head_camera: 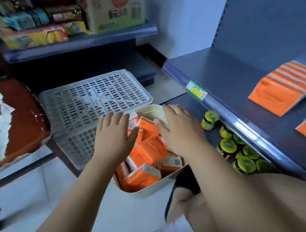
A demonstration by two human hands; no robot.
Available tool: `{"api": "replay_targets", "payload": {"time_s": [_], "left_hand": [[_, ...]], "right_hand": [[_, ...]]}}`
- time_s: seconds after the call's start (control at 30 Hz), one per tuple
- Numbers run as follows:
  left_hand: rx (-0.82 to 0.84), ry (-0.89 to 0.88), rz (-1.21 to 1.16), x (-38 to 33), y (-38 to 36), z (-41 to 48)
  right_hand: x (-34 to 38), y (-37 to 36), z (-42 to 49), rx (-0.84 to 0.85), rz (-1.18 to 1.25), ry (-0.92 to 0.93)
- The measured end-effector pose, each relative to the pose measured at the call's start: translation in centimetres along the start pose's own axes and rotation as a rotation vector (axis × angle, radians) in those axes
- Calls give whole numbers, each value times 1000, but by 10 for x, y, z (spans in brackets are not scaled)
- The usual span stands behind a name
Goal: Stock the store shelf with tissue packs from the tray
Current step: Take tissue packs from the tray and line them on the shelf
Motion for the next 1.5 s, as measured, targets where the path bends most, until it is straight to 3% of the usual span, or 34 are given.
{"api": "replay_targets", "payload": {"time_s": [0.2, 0.37, 0.53, 0.63, 0.73, 0.83, 1.1, 1.3, 1.5], "left_hand": [[189, 70, -5, 19, -69, -9], [372, 142, -38, 29, -120, -18], [549, 96, -32, 18, -155, -27], [585, 2, -238, 10, -160, -37], [851, 51, -462, 14, -171, -54], [1059, 18, -443, 14, -179, -66], [902, 161, -610, 17, -164, -48], [668, 353, -839, 41, -122, -15], [426, 493, -1094, 32, -80, 14]], "right_hand": [[-24, -86, 17, 331, 18, -203], [-58, -128, 21, 475, -1, -355], [-73, -168, 19, 538, 140, -409], [-75, -184, 11, 562, 230, -440], [-77, -199, 0, 572, 331, -496], [-75, -205, -1, 543, 455, -534], [-79, -198, 12, 479, 678, -585], [-110, -166, 13, 252, 912, -745], [-120, -97, 13, 45, 1130, -675]]}}
Point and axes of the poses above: each hand's wrist, its own z-axis towards the middle knuckle, its own y-axis out of the back of the hand, x = y × z, the point moved 9 cm from there along z, towards the middle knuckle, and after that the axes turned 3 degrees about x, right-handed, at the moved point
